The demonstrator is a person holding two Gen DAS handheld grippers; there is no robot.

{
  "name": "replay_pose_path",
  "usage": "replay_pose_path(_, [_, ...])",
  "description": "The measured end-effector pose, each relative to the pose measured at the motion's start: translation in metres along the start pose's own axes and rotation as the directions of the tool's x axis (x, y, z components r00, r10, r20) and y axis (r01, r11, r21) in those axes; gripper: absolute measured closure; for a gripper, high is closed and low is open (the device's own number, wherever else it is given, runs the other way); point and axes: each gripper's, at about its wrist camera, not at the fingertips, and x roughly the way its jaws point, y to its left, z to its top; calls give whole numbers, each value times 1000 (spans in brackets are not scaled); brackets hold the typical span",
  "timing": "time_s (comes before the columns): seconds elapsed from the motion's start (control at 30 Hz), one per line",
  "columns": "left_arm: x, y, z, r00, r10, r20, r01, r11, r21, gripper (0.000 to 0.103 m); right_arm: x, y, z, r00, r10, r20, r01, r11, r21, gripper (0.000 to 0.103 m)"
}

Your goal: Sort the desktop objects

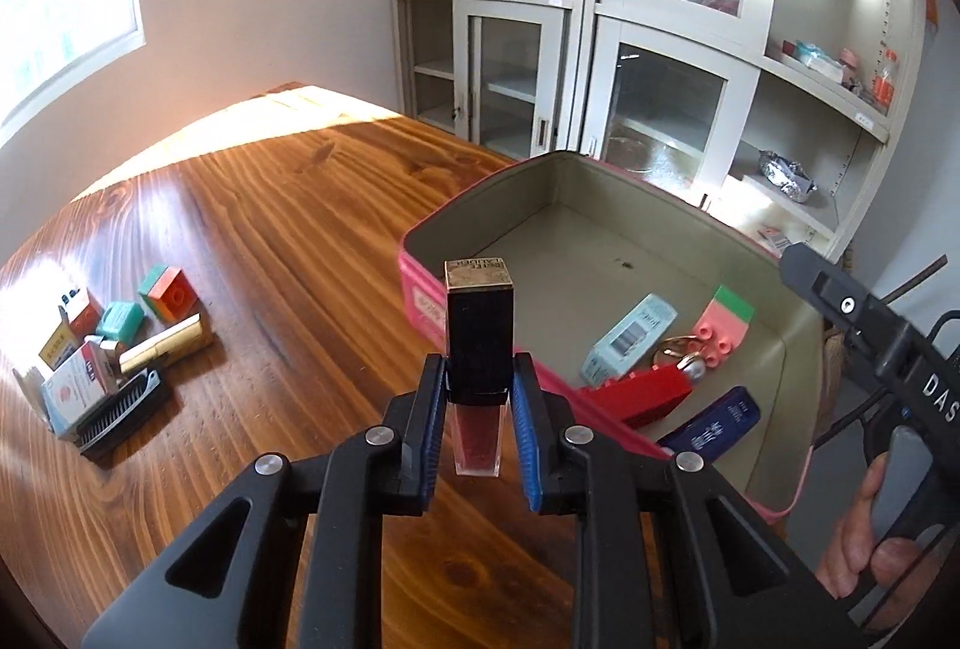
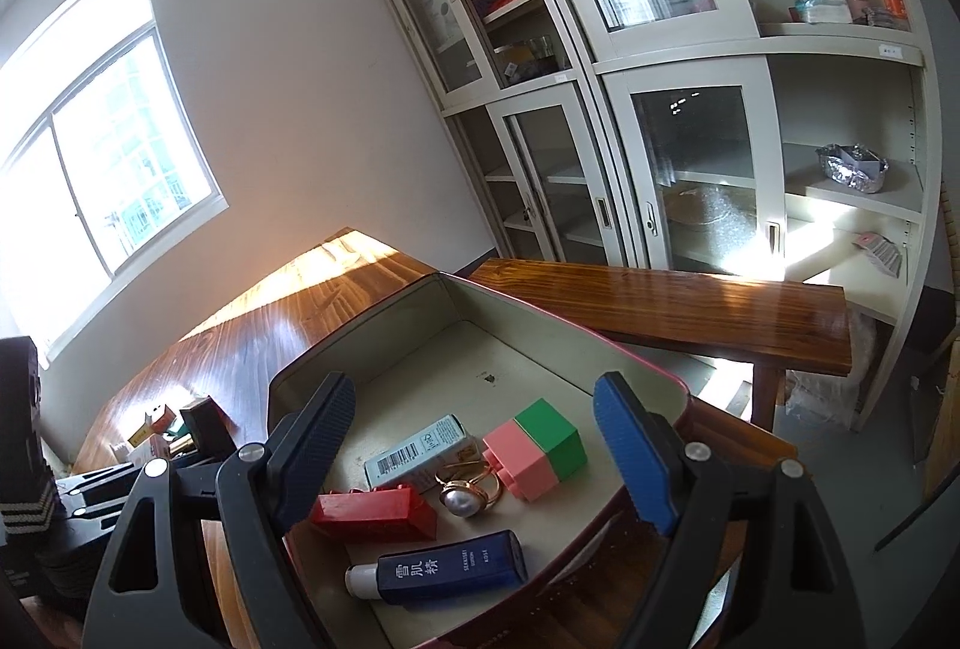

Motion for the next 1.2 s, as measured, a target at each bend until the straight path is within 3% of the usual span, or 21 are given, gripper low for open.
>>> replay_pose_path(0.4, [11,-43,29,996,-78,32,76,995,59,79,-1,-21,4,1000,-29,4,29,999,35,18])
replay_pose_path(0.7, [19,-23,27,998,-56,-4,55,998,-16,78,3,-23,3,1000,-22,-11,23,999,45,18])
replay_pose_path(0.77, [20,-19,25,998,-55,-14,54,998,-28,67,4,-19,2,1000,-18,-15,18,999,37,18])
replay_pose_path(0.83, [19,-15,23,999,-38,-9,37,999,-40,41,4,-15,2,1000,-10,-19,10,1000,28,18])
replay_pose_path(0.87, [18,-13,22,1000,-25,1,25,999,-44,38,4,-13,1,1000,-5,-21,6,1000,24,17])
replay_pose_path(1.2, [10,28,11,999,51,-3,-51,992,-119,36,6,12,-2,999,23,-44,-24,1000,-20,17])
